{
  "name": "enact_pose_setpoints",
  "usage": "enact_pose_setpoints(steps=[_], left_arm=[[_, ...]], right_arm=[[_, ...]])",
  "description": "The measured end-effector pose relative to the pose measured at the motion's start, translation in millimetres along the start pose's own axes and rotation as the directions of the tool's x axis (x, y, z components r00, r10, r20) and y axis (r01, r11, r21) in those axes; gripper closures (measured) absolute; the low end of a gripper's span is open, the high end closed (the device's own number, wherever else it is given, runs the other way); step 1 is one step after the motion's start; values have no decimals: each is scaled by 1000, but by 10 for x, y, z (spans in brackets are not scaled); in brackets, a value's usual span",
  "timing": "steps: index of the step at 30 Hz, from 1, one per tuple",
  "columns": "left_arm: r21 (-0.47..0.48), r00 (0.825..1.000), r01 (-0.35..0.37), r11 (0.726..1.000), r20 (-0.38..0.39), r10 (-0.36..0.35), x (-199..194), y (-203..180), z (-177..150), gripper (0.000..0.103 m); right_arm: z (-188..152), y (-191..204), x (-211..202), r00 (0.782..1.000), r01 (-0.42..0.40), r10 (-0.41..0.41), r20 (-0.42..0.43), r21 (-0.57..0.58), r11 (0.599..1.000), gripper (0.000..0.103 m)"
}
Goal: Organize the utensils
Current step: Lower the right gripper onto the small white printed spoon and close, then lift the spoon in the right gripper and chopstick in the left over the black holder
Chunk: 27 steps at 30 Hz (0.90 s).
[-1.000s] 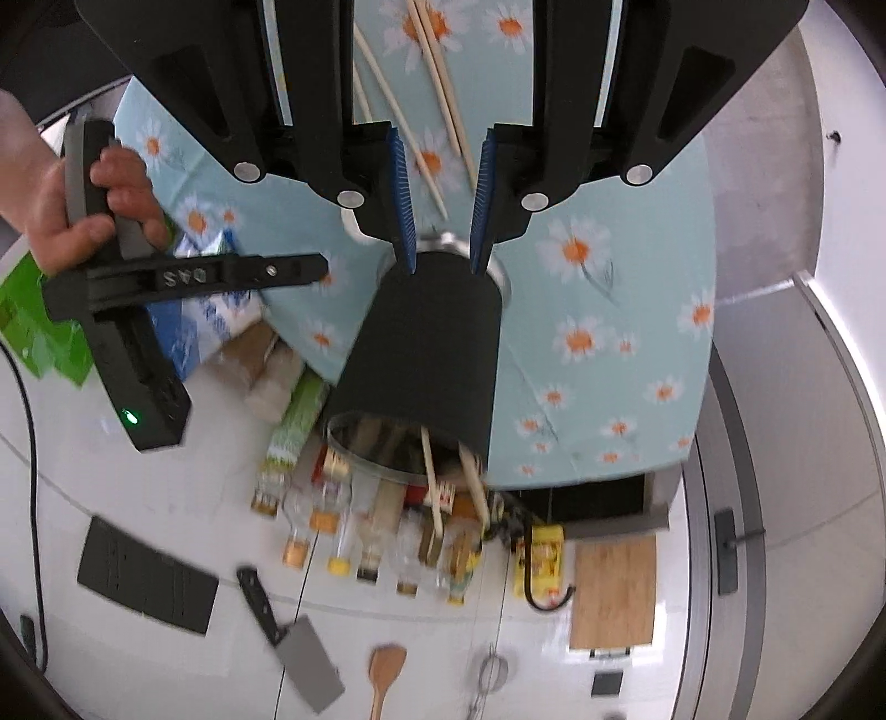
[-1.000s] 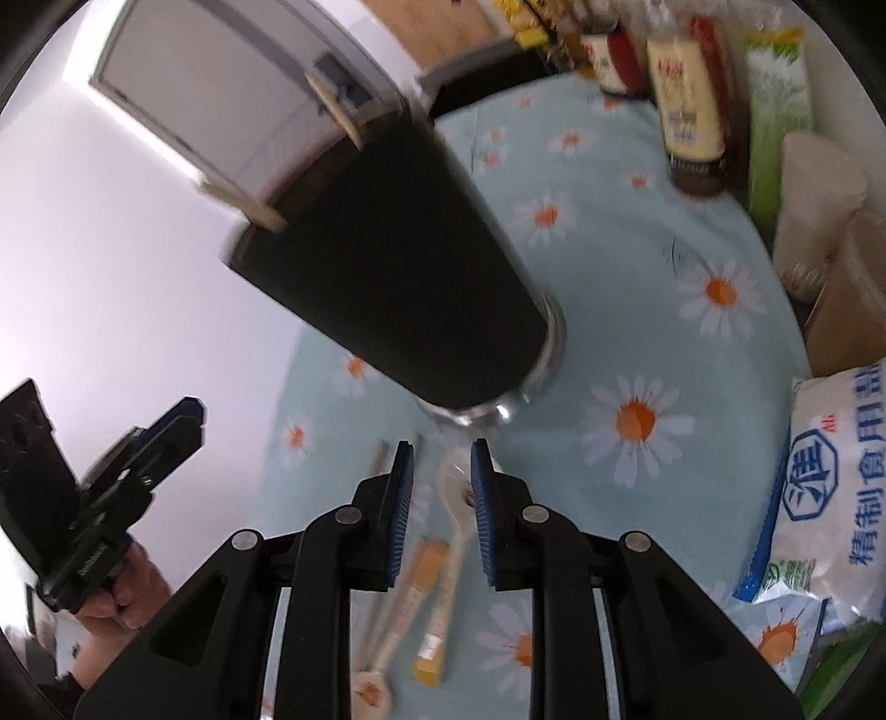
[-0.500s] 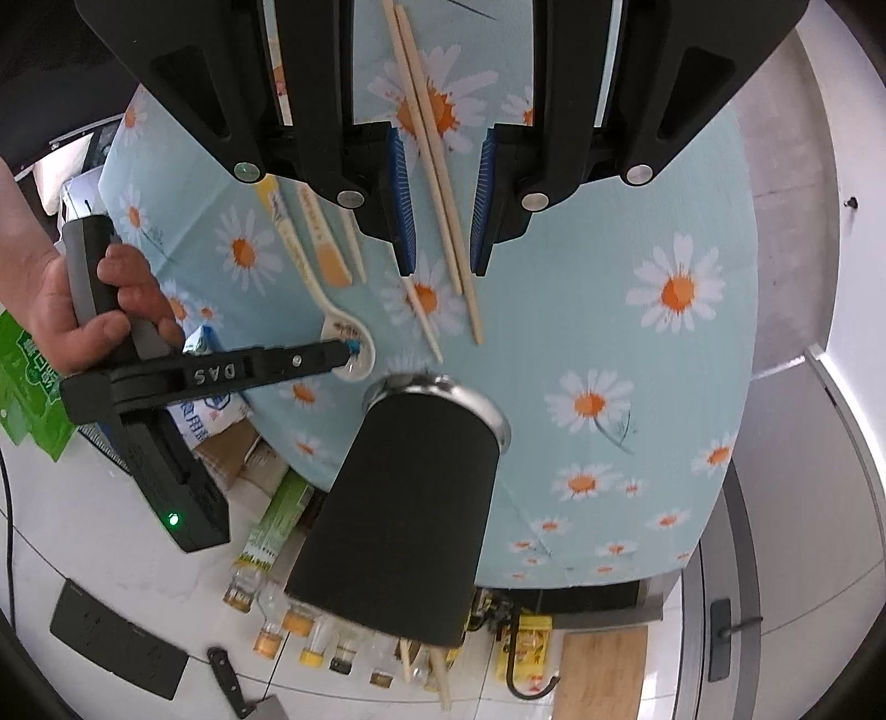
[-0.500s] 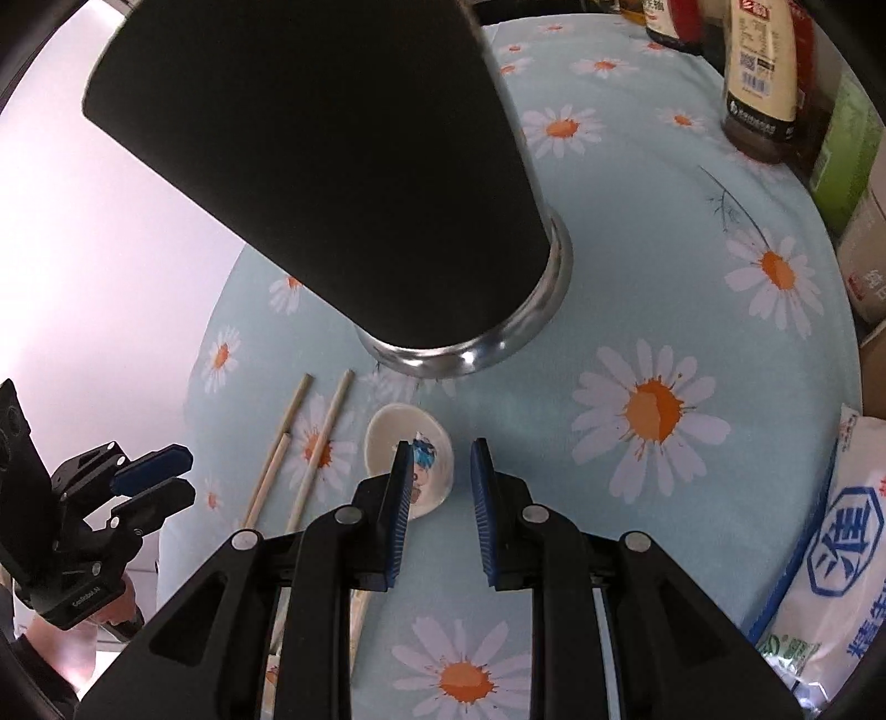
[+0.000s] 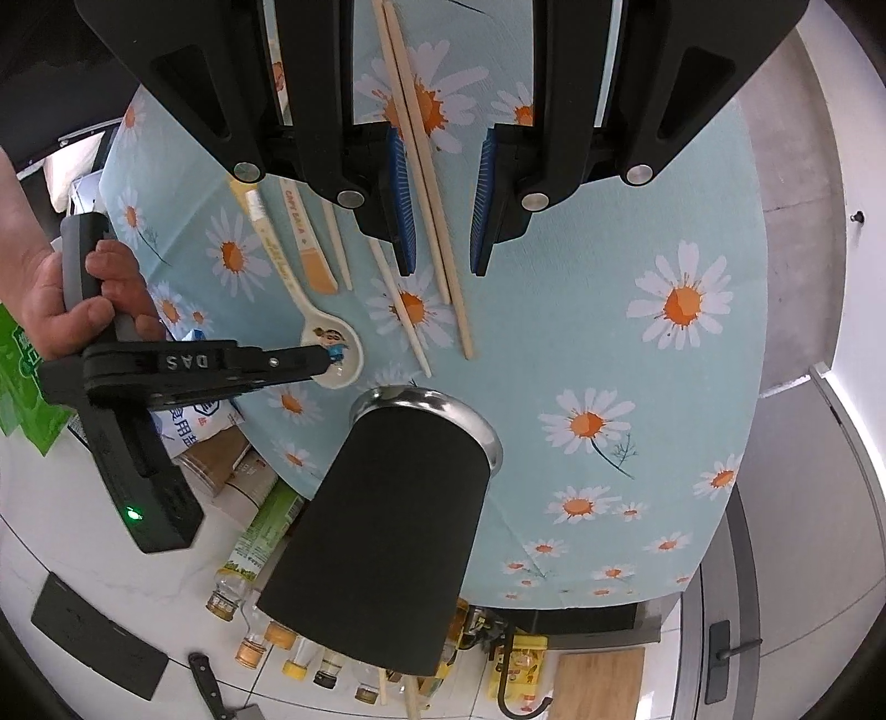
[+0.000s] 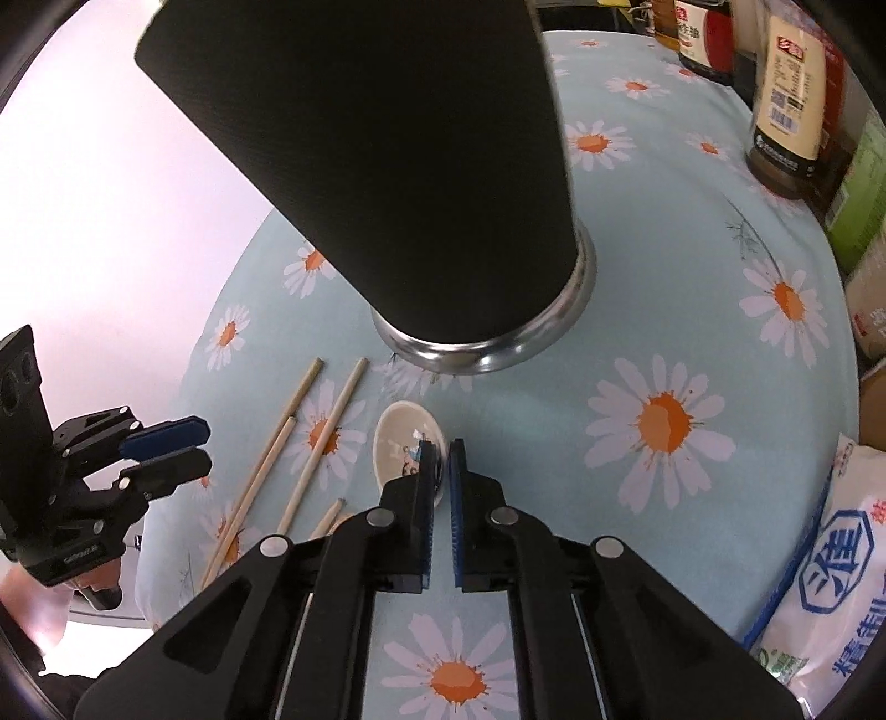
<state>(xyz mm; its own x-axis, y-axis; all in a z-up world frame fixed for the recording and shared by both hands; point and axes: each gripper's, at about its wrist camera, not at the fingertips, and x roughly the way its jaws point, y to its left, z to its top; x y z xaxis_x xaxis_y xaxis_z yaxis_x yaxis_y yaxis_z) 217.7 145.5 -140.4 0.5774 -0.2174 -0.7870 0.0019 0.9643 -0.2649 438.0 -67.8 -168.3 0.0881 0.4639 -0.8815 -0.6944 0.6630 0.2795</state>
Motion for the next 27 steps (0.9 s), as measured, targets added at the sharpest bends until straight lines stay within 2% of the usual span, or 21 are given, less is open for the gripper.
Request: enact_pose_setpoints(steps=[4,5,6,13,18,23,27], left_arm=[[-18,1000,4,1000,-19,-4,45,39,94,82],[-25,1000,5,1000,-29,-6,65,46,114,77],[-28,999,6,1000,-35,-6,82,53,135,76],[-31,992,-24,999,-127,20,290,2,367,76],[-55,977,-78,995,-205,65,467,-10,525,76],[-49,954,-147,988,-272,129,650,-43,615,77],[-31,936,-191,981,-307,172,742,-92,620,90]], right_arm=[[-97,40,-122,1000,1,-1,25,-1,1000,98],[-114,47,-174,999,2,-2,34,0,1000,98],[-135,57,-225,999,0,0,44,4,1000,98],[-288,103,-667,991,-20,18,133,13,1000,98],[-402,92,-1113,979,-48,43,197,20,999,98],[-425,108,-1302,971,-78,73,227,14,997,98],[-449,26,-1357,969,-90,84,233,16,996,98]])
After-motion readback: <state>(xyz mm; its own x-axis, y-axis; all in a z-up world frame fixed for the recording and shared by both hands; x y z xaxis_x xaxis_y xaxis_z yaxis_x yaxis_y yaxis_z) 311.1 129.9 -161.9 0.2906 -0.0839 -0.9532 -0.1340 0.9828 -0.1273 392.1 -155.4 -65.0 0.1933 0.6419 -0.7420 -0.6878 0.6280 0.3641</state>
